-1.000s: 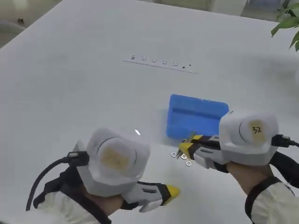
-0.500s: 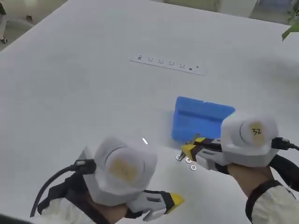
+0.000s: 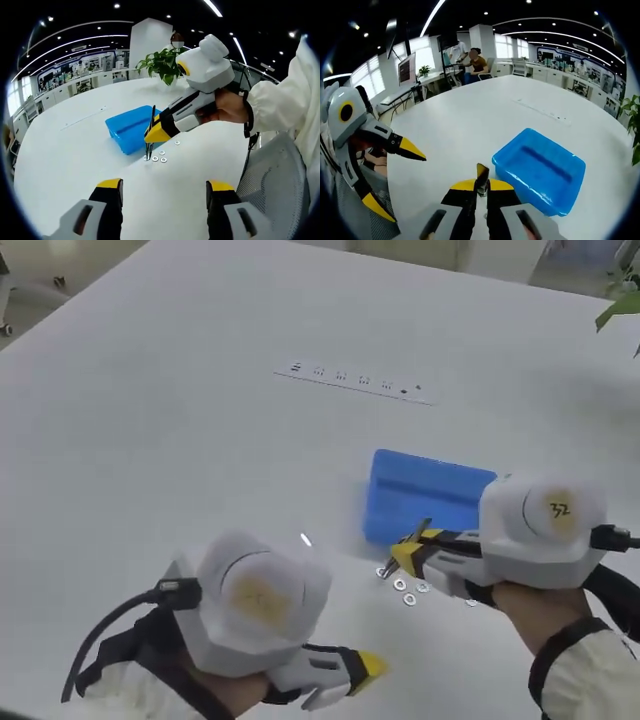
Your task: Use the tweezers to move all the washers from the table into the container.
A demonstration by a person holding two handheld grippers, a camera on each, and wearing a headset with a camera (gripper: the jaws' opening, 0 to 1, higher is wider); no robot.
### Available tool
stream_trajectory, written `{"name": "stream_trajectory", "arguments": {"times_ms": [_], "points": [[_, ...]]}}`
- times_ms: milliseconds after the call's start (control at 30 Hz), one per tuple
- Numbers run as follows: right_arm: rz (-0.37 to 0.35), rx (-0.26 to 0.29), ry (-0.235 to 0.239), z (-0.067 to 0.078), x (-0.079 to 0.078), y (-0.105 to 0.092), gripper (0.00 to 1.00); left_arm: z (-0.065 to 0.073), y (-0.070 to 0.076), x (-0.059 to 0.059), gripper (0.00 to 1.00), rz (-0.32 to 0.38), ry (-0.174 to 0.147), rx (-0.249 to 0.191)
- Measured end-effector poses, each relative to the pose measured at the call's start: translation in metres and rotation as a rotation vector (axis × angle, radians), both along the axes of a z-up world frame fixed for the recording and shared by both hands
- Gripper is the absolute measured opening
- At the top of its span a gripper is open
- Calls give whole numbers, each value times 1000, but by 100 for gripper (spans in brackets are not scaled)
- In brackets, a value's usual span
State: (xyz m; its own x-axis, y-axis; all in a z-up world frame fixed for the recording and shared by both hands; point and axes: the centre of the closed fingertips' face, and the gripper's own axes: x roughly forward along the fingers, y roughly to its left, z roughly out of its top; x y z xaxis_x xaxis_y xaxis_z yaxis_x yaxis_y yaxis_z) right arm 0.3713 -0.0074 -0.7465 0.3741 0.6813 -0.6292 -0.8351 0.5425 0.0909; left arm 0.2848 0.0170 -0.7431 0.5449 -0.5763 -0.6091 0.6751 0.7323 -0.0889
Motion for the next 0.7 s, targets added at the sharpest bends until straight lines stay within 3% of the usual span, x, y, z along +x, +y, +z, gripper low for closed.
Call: {"name": "stream_trajectory", "arguments": {"times_ms": [233,467,700], "points": [[16,-3,-73,29,7,-1,3,0,1,0,75,8,-5,7],[-7,18,-146,53,30,1,3,1,2,0,75,8,-8,10],[-40,3,-187,52,52,6,3,-3,4,0,75,10,2,13]]}}
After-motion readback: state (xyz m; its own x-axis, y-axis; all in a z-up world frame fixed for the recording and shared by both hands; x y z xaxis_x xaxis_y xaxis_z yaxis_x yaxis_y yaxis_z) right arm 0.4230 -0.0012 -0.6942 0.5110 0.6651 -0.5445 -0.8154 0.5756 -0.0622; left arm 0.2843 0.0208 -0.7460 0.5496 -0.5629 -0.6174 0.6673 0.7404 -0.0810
